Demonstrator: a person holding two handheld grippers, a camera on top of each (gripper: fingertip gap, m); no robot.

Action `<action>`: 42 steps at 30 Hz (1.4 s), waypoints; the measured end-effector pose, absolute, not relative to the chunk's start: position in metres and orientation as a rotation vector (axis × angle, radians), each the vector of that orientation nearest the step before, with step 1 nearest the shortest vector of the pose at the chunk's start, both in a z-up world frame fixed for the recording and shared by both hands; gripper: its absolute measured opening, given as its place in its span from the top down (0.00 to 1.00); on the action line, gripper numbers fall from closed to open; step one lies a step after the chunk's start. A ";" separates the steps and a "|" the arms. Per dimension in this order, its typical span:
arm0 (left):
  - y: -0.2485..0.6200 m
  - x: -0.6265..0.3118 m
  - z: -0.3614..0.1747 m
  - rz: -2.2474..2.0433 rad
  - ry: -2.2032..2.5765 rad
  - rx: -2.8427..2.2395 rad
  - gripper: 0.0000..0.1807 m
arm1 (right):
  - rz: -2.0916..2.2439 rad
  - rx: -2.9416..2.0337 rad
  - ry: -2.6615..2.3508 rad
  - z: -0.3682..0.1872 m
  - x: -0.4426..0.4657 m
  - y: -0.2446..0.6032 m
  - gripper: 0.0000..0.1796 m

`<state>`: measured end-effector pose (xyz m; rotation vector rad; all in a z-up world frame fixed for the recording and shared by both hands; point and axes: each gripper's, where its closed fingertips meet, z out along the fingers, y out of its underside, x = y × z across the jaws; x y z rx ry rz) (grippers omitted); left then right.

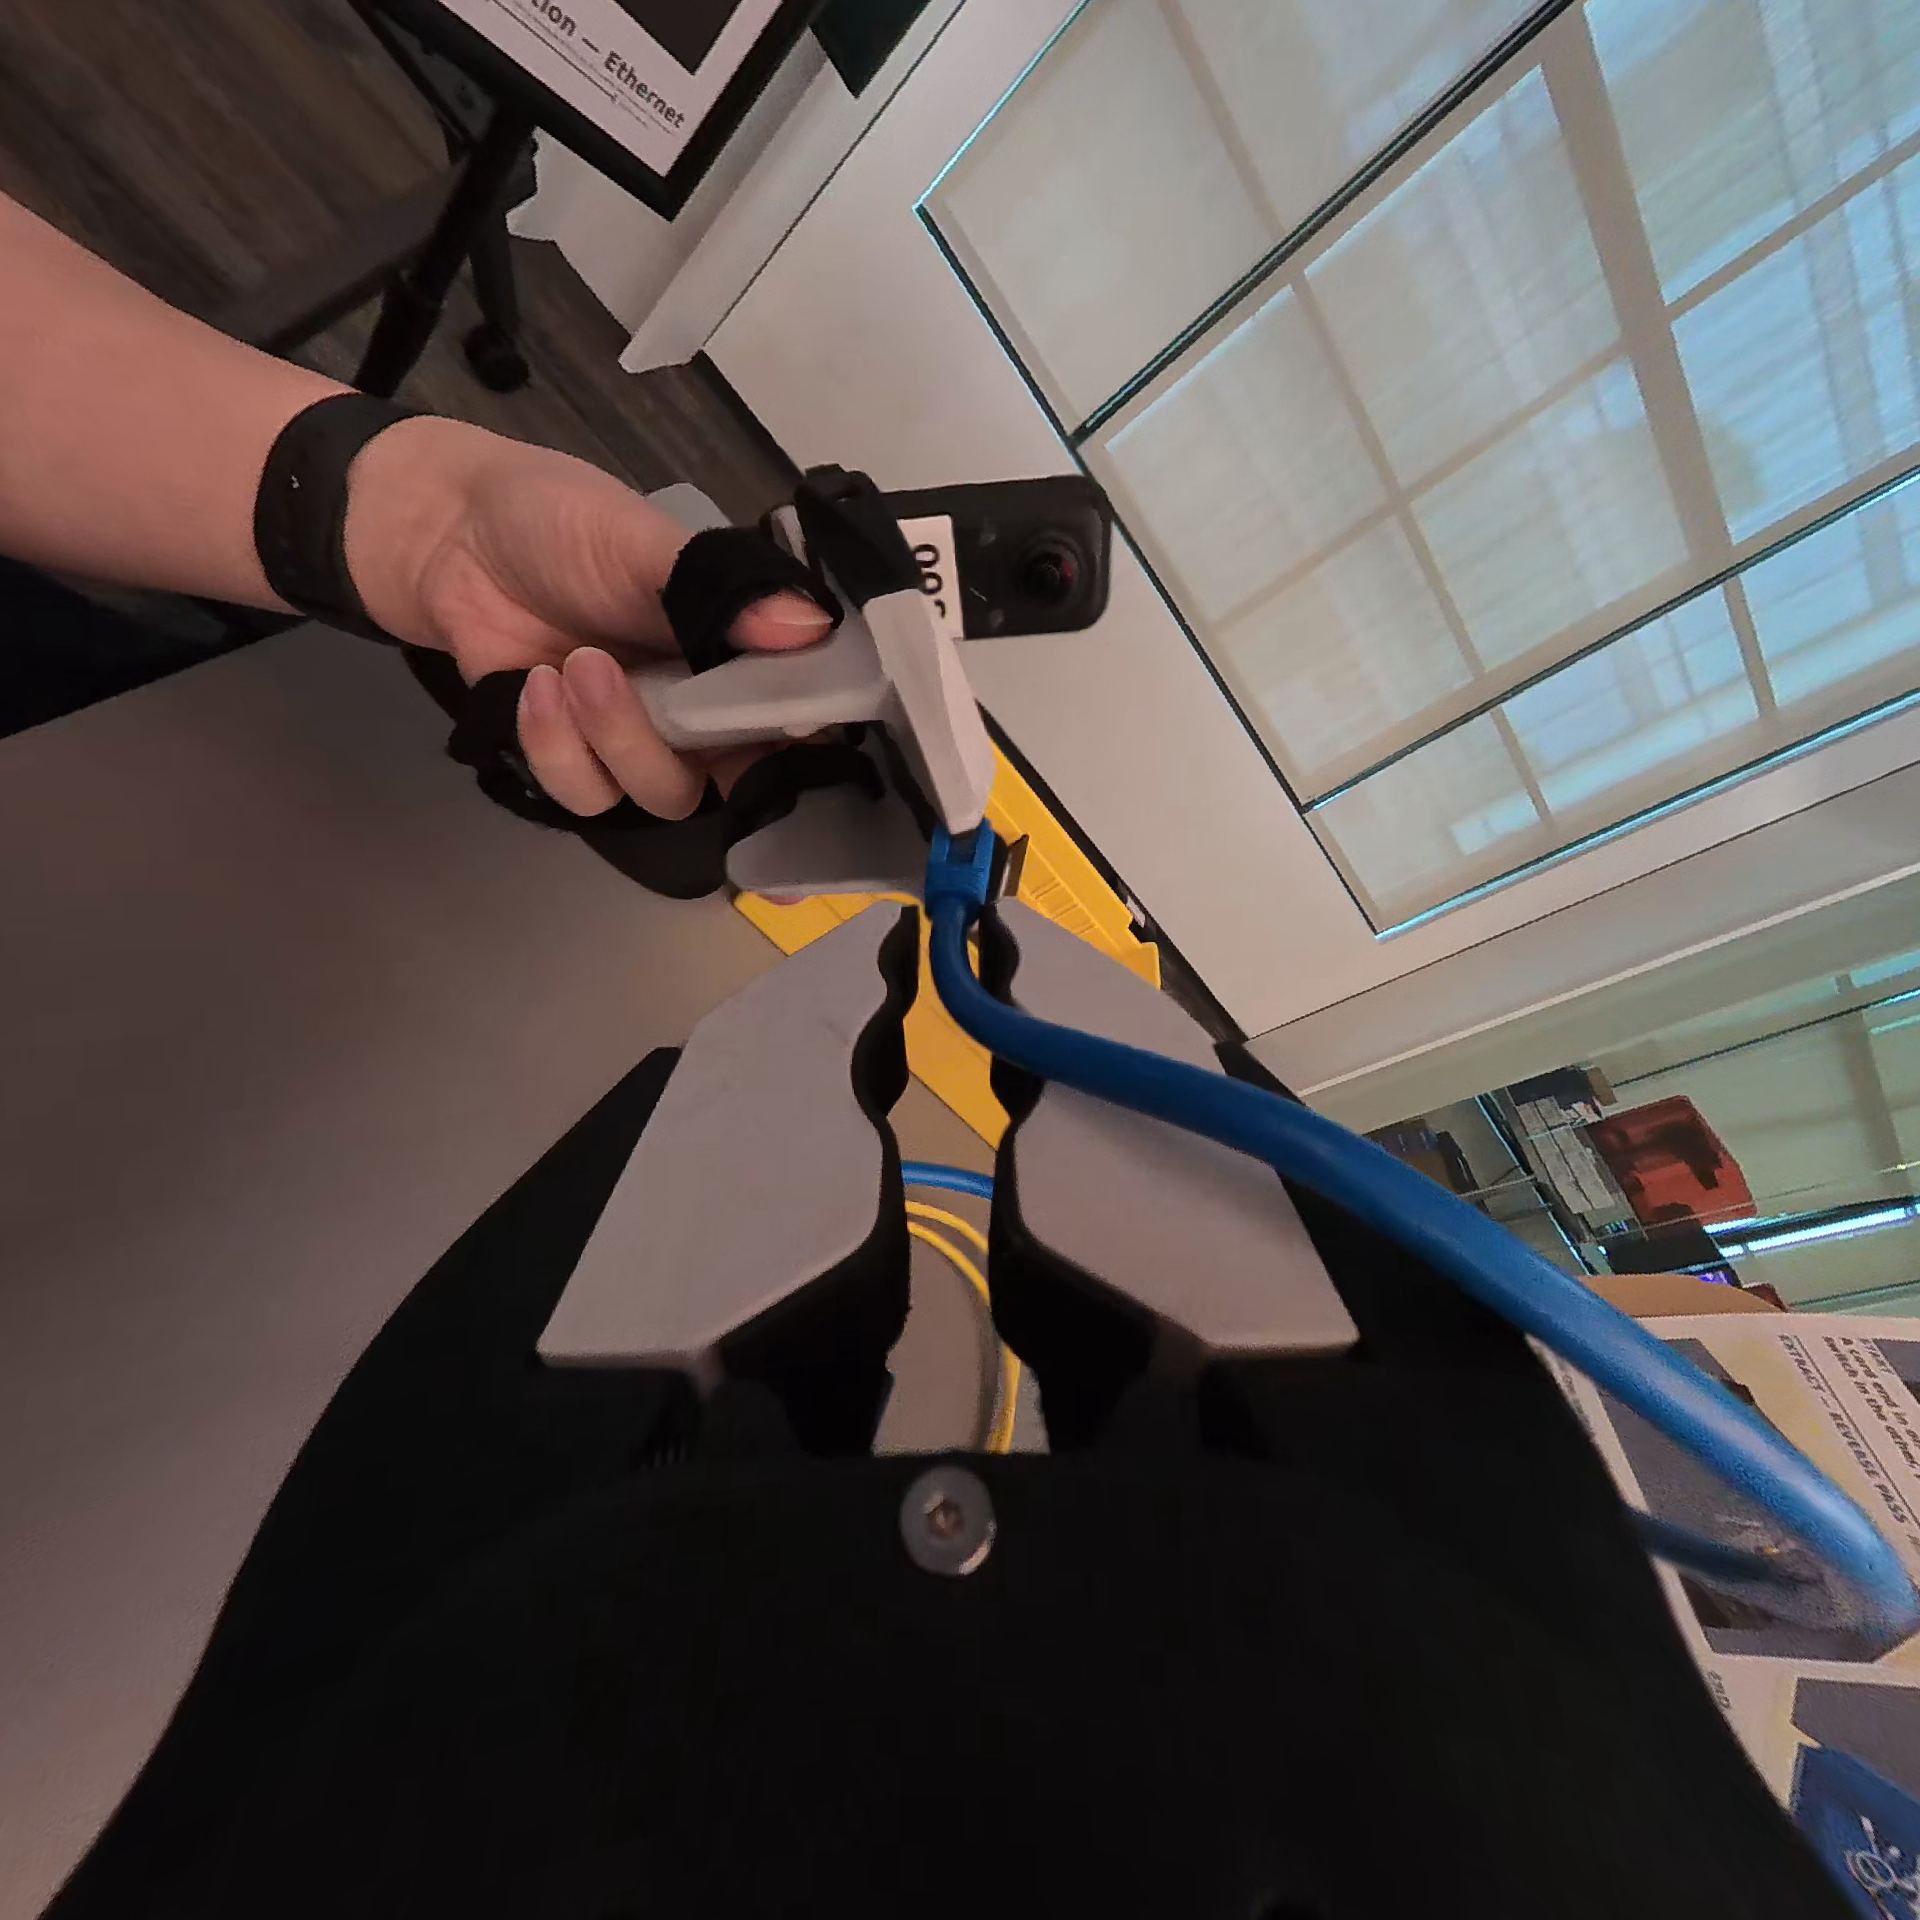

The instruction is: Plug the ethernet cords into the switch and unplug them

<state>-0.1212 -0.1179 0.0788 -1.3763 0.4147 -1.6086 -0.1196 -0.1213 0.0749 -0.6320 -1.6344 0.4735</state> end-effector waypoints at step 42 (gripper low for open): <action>-0.105 -0.144 0.059 -1.424 0.338 -1.386 0.85 | 0.488 -0.787 -1.661 0.056 -0.133 -0.112 0.96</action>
